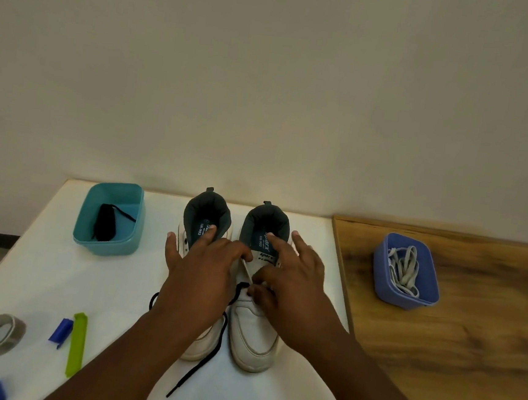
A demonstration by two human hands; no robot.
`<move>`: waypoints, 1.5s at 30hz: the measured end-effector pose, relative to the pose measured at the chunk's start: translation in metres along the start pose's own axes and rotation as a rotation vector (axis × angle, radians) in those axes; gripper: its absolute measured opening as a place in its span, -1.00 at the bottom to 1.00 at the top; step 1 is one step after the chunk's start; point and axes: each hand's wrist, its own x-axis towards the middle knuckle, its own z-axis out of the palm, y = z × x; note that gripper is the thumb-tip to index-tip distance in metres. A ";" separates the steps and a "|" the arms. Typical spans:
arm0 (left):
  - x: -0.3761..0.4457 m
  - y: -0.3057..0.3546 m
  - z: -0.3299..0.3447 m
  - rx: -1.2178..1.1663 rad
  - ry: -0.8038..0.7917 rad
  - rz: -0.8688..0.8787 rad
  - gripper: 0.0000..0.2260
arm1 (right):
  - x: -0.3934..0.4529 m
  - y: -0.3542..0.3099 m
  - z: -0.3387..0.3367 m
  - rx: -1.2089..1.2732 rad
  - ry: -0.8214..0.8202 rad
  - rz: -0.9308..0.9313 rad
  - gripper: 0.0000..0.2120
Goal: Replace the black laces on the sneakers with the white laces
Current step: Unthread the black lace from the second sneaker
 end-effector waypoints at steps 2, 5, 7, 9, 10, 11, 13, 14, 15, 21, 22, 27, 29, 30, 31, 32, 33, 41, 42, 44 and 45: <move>0.001 -0.002 0.001 -0.012 0.016 0.009 -0.62 | 0.003 0.005 -0.003 -0.010 0.063 0.026 -0.88; 0.000 -0.005 0.005 -0.041 0.024 -0.004 -0.64 | 0.000 0.011 -0.004 0.008 0.101 0.056 -0.88; -0.001 -0.005 0.007 -0.054 0.032 0.005 -0.65 | -0.001 0.008 -0.003 0.001 0.041 0.033 -0.85; -0.001 -0.005 0.009 -0.053 0.053 0.022 -0.67 | -0.001 0.002 -0.002 -0.029 -0.007 0.005 -0.84; -0.001 -0.006 0.011 -0.054 0.059 0.032 -0.69 | 0.000 0.001 -0.001 -0.040 0.000 -0.002 -0.85; 0.000 -0.007 0.012 -0.053 0.068 0.043 -0.70 | 0.000 0.002 -0.001 -0.065 0.029 0.004 -0.86; 0.002 -0.009 0.013 -0.057 0.081 0.050 -0.68 | -0.003 0.006 -0.002 -0.123 0.133 0.074 -0.87; 0.002 -0.009 0.013 -0.057 0.079 0.047 -0.66 | -0.006 0.008 -0.003 -0.144 0.199 0.142 -0.84; 0.002 -0.009 0.014 -0.057 0.072 0.045 -0.63 | -0.008 0.009 -0.005 -0.155 0.268 0.204 -0.81; 0.002 -0.008 0.012 -0.046 0.044 0.061 -0.60 | -0.003 0.008 0.007 -0.048 0.170 0.034 -0.71; 0.002 -0.008 0.011 -0.042 0.033 0.054 -0.61 | -0.001 0.008 0.011 -0.081 0.154 0.011 -0.77; 0.002 -0.009 0.010 -0.039 0.036 0.041 -0.63 | -0.002 0.018 -0.003 -0.146 0.259 0.152 -0.91; 0.003 -0.009 0.009 -0.042 0.029 0.030 -0.67 | -0.004 0.030 -0.014 -0.120 0.394 0.312 -0.91; 0.002 -0.010 0.009 -0.041 0.026 0.027 -0.68 | -0.004 0.035 -0.019 -0.070 0.478 0.375 -0.93; 0.002 -0.010 0.009 -0.039 0.026 0.026 -0.68 | -0.005 0.038 -0.021 -0.021 0.537 0.407 -0.93; 0.001 -0.010 0.009 -0.038 0.025 0.026 -0.67 | -0.005 0.039 -0.021 0.006 0.541 0.400 -0.89; 0.001 -0.010 0.008 -0.037 0.025 0.027 -0.67 | -0.004 0.035 -0.018 0.013 0.482 0.350 -0.81; 0.002 -0.011 0.009 -0.021 0.027 0.015 -0.66 | 0.000 0.015 0.001 -0.096 0.222 0.121 -0.86; 0.002 -0.012 0.010 -0.032 0.035 0.014 -0.66 | 0.001 0.024 -0.007 -0.103 0.304 0.194 -0.86; 0.003 -0.012 0.011 -0.065 0.048 0.023 -0.67 | 0.001 0.040 -0.023 -0.011 0.447 0.305 -0.88; 0.003 -0.012 0.012 -0.073 0.056 0.029 -0.66 | 0.000 0.043 -0.027 0.055 0.447 0.308 -0.90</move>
